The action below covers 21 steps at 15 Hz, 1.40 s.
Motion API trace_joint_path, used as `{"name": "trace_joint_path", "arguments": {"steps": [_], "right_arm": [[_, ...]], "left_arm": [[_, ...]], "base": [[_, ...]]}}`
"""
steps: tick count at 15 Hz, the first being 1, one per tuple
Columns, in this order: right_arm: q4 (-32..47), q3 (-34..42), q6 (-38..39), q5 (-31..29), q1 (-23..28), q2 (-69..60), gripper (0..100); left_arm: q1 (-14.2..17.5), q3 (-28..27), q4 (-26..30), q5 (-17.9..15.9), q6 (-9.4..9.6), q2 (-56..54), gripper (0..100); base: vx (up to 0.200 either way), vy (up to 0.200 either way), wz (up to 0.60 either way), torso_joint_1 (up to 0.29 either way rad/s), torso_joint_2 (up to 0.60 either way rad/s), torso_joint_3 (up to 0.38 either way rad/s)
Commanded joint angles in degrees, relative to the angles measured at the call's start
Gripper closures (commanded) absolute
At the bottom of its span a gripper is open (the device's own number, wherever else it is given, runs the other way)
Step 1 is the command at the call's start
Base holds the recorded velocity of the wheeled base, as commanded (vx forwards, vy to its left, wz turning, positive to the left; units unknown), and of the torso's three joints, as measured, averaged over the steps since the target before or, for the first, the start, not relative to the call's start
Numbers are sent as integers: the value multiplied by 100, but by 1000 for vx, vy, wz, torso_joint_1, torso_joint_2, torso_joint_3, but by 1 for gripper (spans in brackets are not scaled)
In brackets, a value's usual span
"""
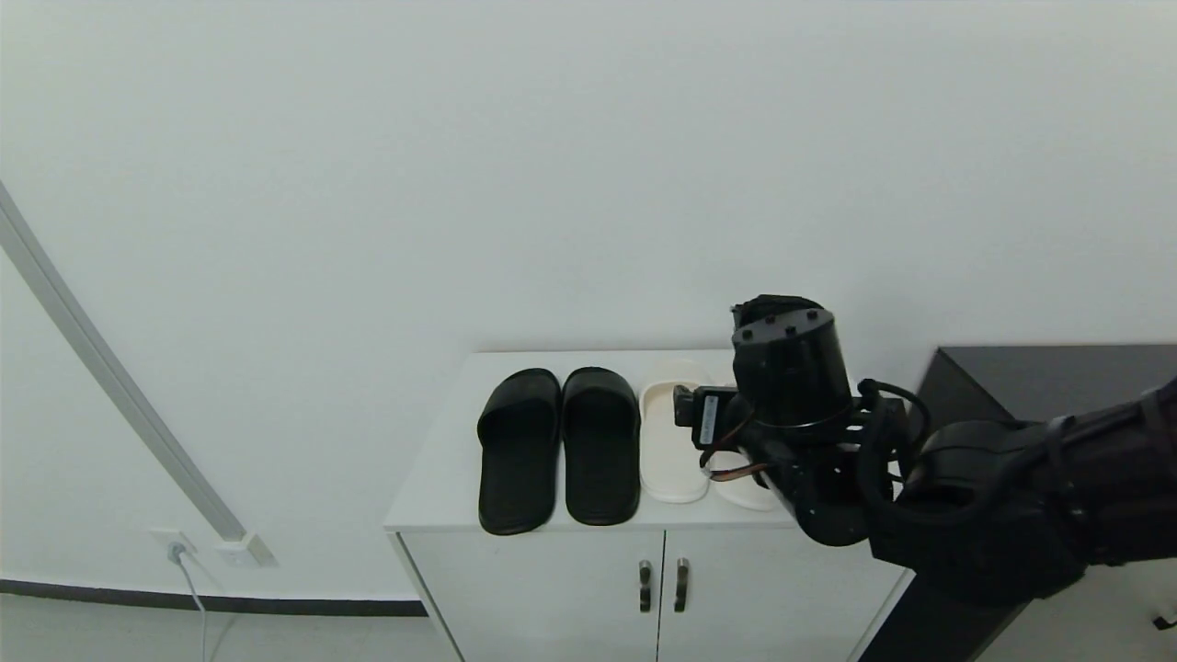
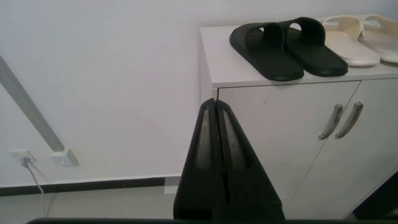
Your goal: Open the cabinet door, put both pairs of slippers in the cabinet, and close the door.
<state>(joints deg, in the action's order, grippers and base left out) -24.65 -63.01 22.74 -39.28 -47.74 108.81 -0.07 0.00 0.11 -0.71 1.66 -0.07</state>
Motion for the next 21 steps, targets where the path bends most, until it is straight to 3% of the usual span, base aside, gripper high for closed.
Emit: {"name": "trace_joint_path", "arguments": {"steps": [1,9,21], "right_arm": [[-31,-44,3,-27,37,386,0],[-558,-343,-50,-177,256,1177,0],[-664,-1266,-525,-177,731,2003,0]], "left_arm": [[-1,0,-2,0,1,7,100],[-1,0,-2,0,1,7,100],[-1,0,7,0,-8,7,100]], "base": [[0,0,0,0,0,0],[0,0,0,0,0,0],[0,0,0,0,0,0]]}}
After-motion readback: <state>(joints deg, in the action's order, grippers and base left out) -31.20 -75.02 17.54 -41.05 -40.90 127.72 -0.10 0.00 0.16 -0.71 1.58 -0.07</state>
